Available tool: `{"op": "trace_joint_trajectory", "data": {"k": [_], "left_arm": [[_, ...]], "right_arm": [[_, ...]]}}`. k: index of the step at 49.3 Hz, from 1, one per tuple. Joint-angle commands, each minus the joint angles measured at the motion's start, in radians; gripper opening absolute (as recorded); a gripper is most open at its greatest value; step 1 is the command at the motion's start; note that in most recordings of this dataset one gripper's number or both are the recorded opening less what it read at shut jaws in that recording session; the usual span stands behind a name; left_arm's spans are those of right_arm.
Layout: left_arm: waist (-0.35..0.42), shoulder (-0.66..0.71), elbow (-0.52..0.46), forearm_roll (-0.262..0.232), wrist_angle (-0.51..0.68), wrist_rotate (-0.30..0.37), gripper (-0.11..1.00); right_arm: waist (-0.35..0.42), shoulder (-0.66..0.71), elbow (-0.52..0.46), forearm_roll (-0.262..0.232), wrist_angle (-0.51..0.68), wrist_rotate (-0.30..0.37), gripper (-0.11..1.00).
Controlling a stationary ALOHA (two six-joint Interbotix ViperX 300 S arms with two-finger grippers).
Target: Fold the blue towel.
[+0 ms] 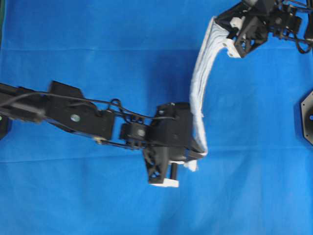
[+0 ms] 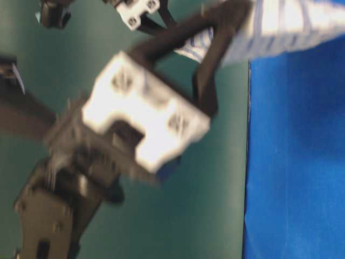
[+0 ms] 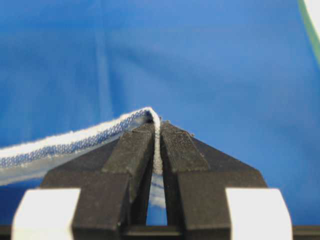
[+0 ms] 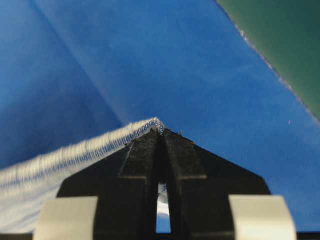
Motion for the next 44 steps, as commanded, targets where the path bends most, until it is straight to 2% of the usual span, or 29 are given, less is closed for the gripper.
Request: {"op": "trace_joint_trajectory", "data": {"k": [1, 13, 25, 31, 36, 44], "left_arm": [[-0.008, 0.009, -0.080, 0.000, -0.009, 0.002, 0.02], [0.000, 0.075, -0.163, 0.003, -0.011, 0.005, 0.02], [0.023, 0.160, -0.253, 0.002, -0.051, 0.006, 0.02], [0.025, 0.195, -0.298, 0.002, -0.051, 0.032, 0.02], [0.025, 0.202, -0.299, 0.003, -0.049, 0.049, 0.02], [0.025, 0.183, -0.245, 0.000, -0.049, 0.038, 0.02]], "right_arm": [[-0.005, 0.012, -0.043, -0.015, -0.008, -0.002, 0.02], [-0.020, 0.017, -0.048, -0.026, -0.002, -0.002, 0.02], [-0.041, -0.064, 0.017, -0.026, 0.021, 0.000, 0.02], [-0.043, -0.100, 0.043, -0.026, 0.037, 0.003, 0.02], [-0.043, -0.097, 0.046, -0.025, 0.049, 0.006, 0.02], [-0.035, -0.034, 0.023, -0.021, 0.032, 0.009, 0.02]]}}
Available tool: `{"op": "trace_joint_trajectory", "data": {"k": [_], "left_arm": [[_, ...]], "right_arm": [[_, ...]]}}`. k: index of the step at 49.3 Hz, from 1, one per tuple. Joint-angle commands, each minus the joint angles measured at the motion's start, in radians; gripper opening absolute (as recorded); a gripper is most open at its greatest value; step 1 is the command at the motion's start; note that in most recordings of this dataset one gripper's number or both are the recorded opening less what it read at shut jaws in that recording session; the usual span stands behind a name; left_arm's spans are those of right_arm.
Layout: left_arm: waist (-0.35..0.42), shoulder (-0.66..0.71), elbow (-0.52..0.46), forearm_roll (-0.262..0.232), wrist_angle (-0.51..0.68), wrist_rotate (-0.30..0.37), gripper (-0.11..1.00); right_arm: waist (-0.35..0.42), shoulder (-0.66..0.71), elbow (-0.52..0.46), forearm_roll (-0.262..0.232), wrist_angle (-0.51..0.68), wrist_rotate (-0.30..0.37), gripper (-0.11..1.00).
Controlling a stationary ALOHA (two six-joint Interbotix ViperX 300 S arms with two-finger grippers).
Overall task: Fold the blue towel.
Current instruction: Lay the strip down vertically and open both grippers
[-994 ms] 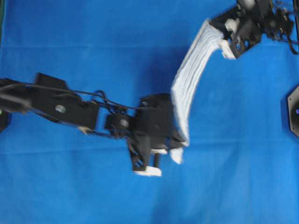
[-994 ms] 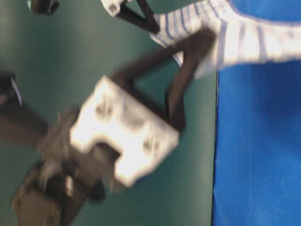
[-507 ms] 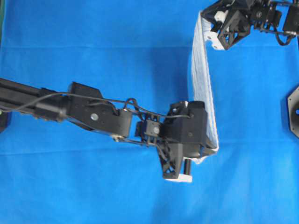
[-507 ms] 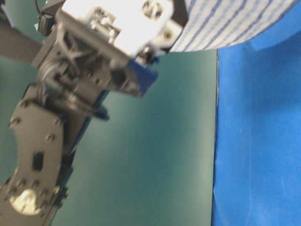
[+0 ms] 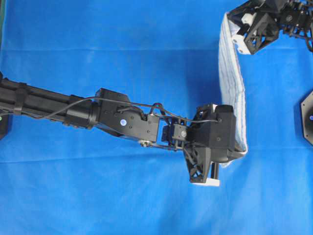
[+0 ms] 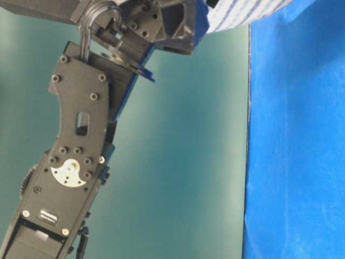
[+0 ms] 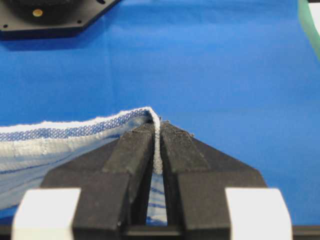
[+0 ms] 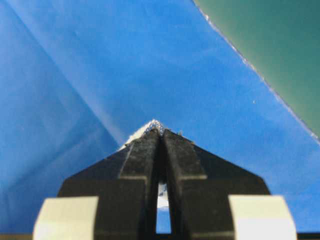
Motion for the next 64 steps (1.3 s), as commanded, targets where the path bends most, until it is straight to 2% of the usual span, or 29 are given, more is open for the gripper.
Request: {"op": "trace_joint_trajectory", "data": {"k": [1, 8, 17, 26, 33, 46, 52, 59, 61, 64], "left_arm": [[-0.002, -0.044, 0.023, 0.002, -0.009, -0.008, 0.02], [-0.002, -0.087, 0.133, -0.003, -0.025, -0.011, 0.02], [-0.002, -0.156, 0.308, -0.014, -0.124, -0.017, 0.02], [-0.002, -0.209, 0.445, -0.014, -0.202, -0.086, 0.02], [-0.002, -0.222, 0.483, -0.015, -0.218, -0.101, 0.02], [-0.003, -0.216, 0.479, -0.014, -0.218, -0.104, 0.03], [-0.012, -0.216, 0.477, -0.014, -0.218, -0.104, 0.14], [-0.028, -0.215, 0.476, -0.014, -0.219, -0.106, 0.39], [-0.031, -0.215, 0.477, -0.014, -0.218, -0.106, 0.48], [-0.037, -0.215, 0.477, -0.014, -0.215, -0.106, 0.59]], "right_arm": [[0.006, 0.037, -0.035, 0.002, -0.018, 0.003, 0.02], [0.026, 0.150, -0.087, 0.002, -0.063, 0.005, 0.02], [0.055, 0.291, -0.175, 0.000, -0.103, 0.003, 0.02], [0.087, 0.373, -0.245, 0.002, -0.104, 0.003, 0.02], [0.094, 0.388, -0.256, 0.000, -0.104, 0.003, 0.02], [0.106, 0.388, -0.253, 0.002, -0.109, 0.003, 0.02], [0.107, 0.388, -0.253, 0.000, -0.123, 0.003, 0.03], [0.106, 0.388, -0.253, 0.000, -0.147, 0.006, 0.04], [0.107, 0.388, -0.253, 0.002, -0.153, 0.006, 0.08], [0.107, 0.388, -0.255, 0.002, -0.160, 0.008, 0.24]]}}
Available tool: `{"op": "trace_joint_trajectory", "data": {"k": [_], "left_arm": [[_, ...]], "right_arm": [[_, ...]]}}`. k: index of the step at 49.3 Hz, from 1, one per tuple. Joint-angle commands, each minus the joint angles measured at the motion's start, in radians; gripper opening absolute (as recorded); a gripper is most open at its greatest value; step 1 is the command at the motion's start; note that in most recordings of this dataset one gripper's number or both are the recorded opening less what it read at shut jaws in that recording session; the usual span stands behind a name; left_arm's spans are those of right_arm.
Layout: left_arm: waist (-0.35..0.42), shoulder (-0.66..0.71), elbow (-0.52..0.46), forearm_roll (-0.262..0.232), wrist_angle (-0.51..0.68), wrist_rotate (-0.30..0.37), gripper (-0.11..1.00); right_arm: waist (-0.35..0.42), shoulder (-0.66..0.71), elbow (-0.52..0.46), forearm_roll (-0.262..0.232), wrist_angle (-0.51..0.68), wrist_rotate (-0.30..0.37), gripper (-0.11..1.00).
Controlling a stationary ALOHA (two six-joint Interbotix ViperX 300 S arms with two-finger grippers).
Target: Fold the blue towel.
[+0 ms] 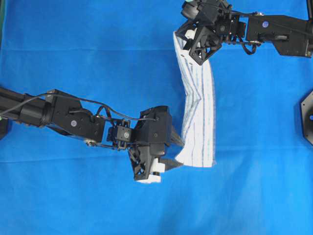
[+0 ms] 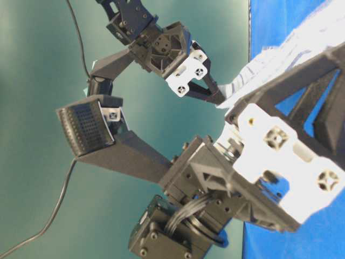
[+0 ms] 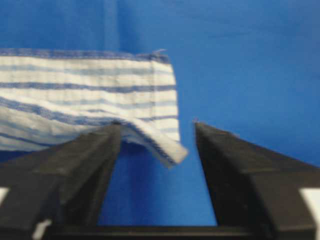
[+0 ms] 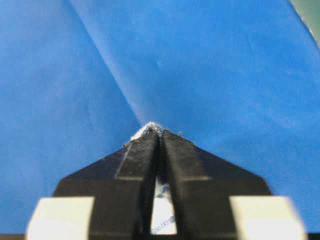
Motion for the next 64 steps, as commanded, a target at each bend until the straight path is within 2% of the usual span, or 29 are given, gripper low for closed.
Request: {"op": "trace_joint_trajectory", "data": {"k": [1, 5, 8, 17, 24, 32, 38, 43, 50, 57, 64], "left_arm": [[-0.011, -0.026, -0.015, -0.002, -0.005, -0.005, 0.62], [-0.014, -0.031, -0.009, -0.002, 0.006, -0.006, 0.73], [-0.018, -0.040, 0.000, -0.002, 0.034, -0.006, 0.75], [-0.032, -0.115, 0.043, -0.003, 0.175, -0.008, 0.75], [-0.044, -0.202, 0.110, -0.003, 0.272, -0.049, 0.75], [-0.051, -0.328, 0.199, 0.002, 0.290, -0.124, 0.75], [-0.040, -0.413, 0.255, 0.005, 0.273, -0.135, 0.75], [0.002, -0.460, 0.291, 0.006, 0.225, -0.130, 0.75], [0.106, -0.491, 0.327, 0.008, 0.156, -0.123, 0.75], [0.219, -0.497, 0.327, 0.015, 0.132, -0.114, 0.75], [0.284, -0.497, 0.324, 0.014, 0.126, -0.049, 0.75]], "right_arm": [[0.003, -0.014, -0.020, 0.000, -0.015, 0.000, 0.30], [0.003, -0.014, -0.020, -0.002, -0.015, 0.002, 0.54], [0.002, -0.015, -0.018, 0.000, -0.011, 0.002, 0.65], [-0.009, -0.043, -0.006, -0.002, 0.000, 0.000, 0.61], [-0.017, -0.104, 0.031, -0.005, 0.006, -0.002, 0.61], [-0.020, -0.199, 0.109, -0.005, 0.005, -0.002, 0.61], [-0.012, -0.291, 0.190, 0.000, 0.000, 0.003, 0.61], [0.005, -0.377, 0.261, 0.005, -0.005, 0.012, 0.61], [0.052, -0.488, 0.339, 0.020, -0.009, 0.040, 0.61], [0.147, -0.581, 0.387, 0.021, -0.002, 0.071, 0.61], [0.247, -0.626, 0.407, 0.021, 0.021, 0.092, 0.60]]}}
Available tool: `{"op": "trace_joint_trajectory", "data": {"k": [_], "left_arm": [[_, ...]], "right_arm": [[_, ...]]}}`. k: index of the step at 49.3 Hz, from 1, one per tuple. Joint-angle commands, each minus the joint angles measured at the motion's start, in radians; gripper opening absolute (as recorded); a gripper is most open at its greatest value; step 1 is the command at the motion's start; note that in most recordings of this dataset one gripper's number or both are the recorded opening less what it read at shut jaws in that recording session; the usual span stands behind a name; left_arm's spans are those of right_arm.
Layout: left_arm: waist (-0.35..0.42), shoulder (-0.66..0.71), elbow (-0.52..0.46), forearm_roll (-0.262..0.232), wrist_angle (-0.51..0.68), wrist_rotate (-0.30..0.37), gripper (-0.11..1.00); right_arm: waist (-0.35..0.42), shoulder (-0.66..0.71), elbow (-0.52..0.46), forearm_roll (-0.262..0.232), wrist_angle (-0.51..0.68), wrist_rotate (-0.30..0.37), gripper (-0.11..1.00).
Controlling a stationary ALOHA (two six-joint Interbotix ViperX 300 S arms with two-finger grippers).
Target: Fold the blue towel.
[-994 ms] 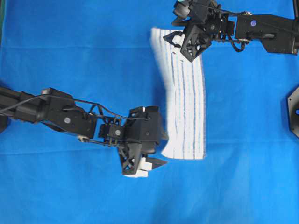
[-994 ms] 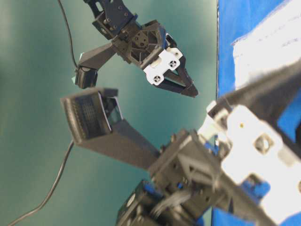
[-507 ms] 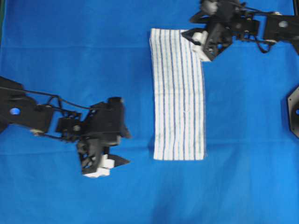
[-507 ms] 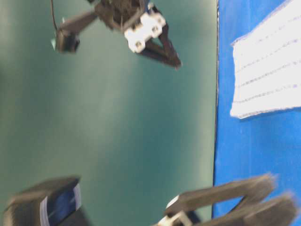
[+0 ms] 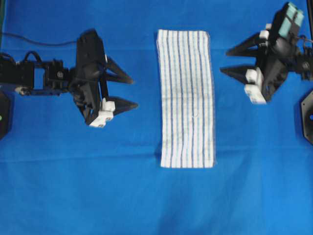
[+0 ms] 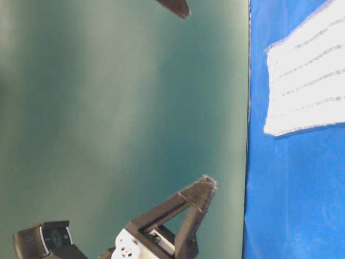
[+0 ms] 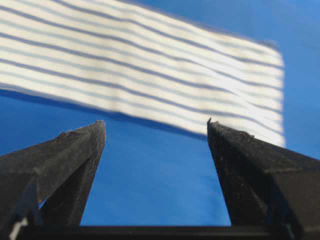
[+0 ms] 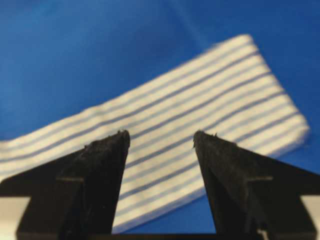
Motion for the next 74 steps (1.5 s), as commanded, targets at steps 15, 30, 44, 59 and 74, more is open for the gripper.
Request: {"op": "trace_joint_trajectory", "data": {"k": [15, 30, 44, 59, 74], "left_arm": [[0.044, -0.009, -0.025, 0.002, -0.021, 0.052, 0.75], [0.112, 0.109, -0.094, 0.002, -0.064, 0.091, 0.75], [0.235, 0.290, -0.219, 0.002, -0.075, 0.167, 0.75], [0.322, 0.456, -0.296, 0.002, -0.163, 0.181, 0.75], [0.368, 0.581, -0.359, 0.002, -0.202, 0.181, 0.75]], "right_arm": [[0.084, 0.003, -0.006, -0.005, 0.064, 0.018, 0.60], [-0.100, 0.115, -0.041, -0.057, 0.051, 0.014, 0.60], [-0.288, 0.313, -0.107, -0.124, -0.043, 0.012, 0.60], [-0.357, 0.532, -0.210, -0.147, -0.118, 0.005, 0.60], [-0.397, 0.684, -0.262, -0.156, -0.150, 0.003, 0.60]]}}
